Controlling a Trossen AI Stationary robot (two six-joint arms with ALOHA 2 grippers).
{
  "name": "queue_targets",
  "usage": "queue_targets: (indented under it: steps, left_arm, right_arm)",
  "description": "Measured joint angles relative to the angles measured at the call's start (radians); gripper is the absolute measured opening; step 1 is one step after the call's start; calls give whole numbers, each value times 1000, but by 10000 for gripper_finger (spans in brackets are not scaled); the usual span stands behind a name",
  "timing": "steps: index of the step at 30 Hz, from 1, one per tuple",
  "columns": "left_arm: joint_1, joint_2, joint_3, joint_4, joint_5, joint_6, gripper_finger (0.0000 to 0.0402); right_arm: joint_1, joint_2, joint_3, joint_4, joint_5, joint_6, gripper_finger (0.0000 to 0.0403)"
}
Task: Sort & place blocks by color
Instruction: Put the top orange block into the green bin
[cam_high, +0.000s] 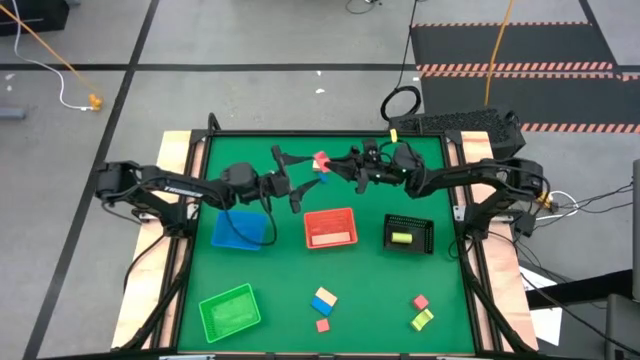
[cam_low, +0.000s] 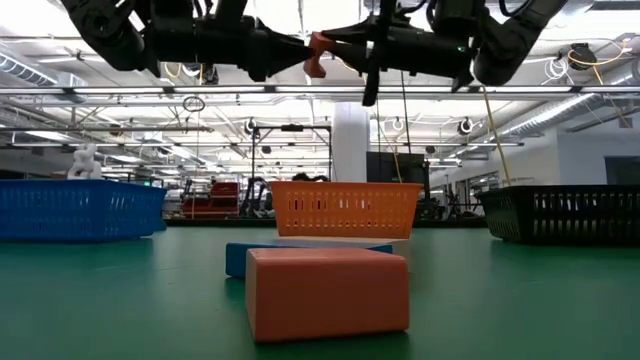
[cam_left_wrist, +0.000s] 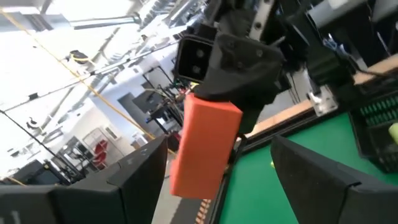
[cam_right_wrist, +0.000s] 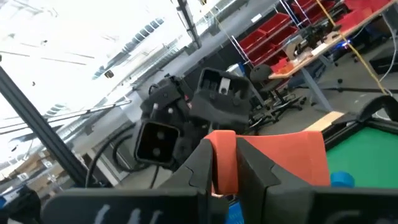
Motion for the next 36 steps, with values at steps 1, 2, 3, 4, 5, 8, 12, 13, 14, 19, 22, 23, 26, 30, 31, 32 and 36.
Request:
queue_targets:
  steps: [1, 2, 3, 4, 5, 8, 12, 13, 14, 19, 22, 23, 26, 30, 31, 32, 36]
  left_arm:
    - [0, 8, 3, 5, 0, 8, 286]
    - [0, 14, 3, 6, 0, 17, 285]
    - [0, 19, 3, 4, 0, 24, 285]
    - [0, 28, 3, 12, -2, 31, 285]
    - [0, 35, 3, 24, -2, 34, 285]
    - [0, 47, 3, 69, -5, 38, 285]
    - [0, 46, 21, 87, -5, 36, 285]
    - [0, 46, 28, 84, -6, 26, 284]
    - [0, 46, 34, 83, -5, 13, 283]
    - [-9, 46, 56, 40, -5, -32, 238]
    - [-25, 46, 58, 27, -8, -36, 174]
    - [-30, 46, 58, 24, -12, -23, 151]
    - [-54, 46, 58, 21, -45, 5, 134]
    - [-77, 46, 58, 22, -100, 1, 134]
    - [-77, 46, 58, 22, -112, -3, 134]
    - [-77, 46, 59, 22, -124, -7, 134]
    - [-77, 46, 59, 21, -153, -10, 134]
  right_arm:
    - [3, 8, 13, 3, 0, 1, 28]
    - [6, 11, 19, 2, 3, 1, 28]
    - [8, 14, 20, 0, 1, 1, 28]
    - [11, 15, 25, -2, 2, 1, 28]
    - [14, 16, 27, -3, 3, 1, 28]
    - [23, 15, 27, -5, 4, -1, 28]
    - [40, 14, 28, -4, 4, -5, 28]
    - [43, 14, 28, -4, 4, -9, 28]
    - [47, 14, 28, -3, 4, -11, 28]
    - [64, 14, 28, -1, 5, -15, 28]
    - [65, 14, 28, -1, 2, -12, 34]
    - [65, 14, 28, -2, 2, -1, 37]
    - [60, 14, 28, -5, -3, 9, 50]
    - [38, 14, 28, -9, -17, 16, 79]
    - [29, 13, 28, -14, -18, 16, 88]
    - [20, 13, 28, -22, -26, 16, 98]
    - [-31, 13, 28, -42, -121, 29, 140]
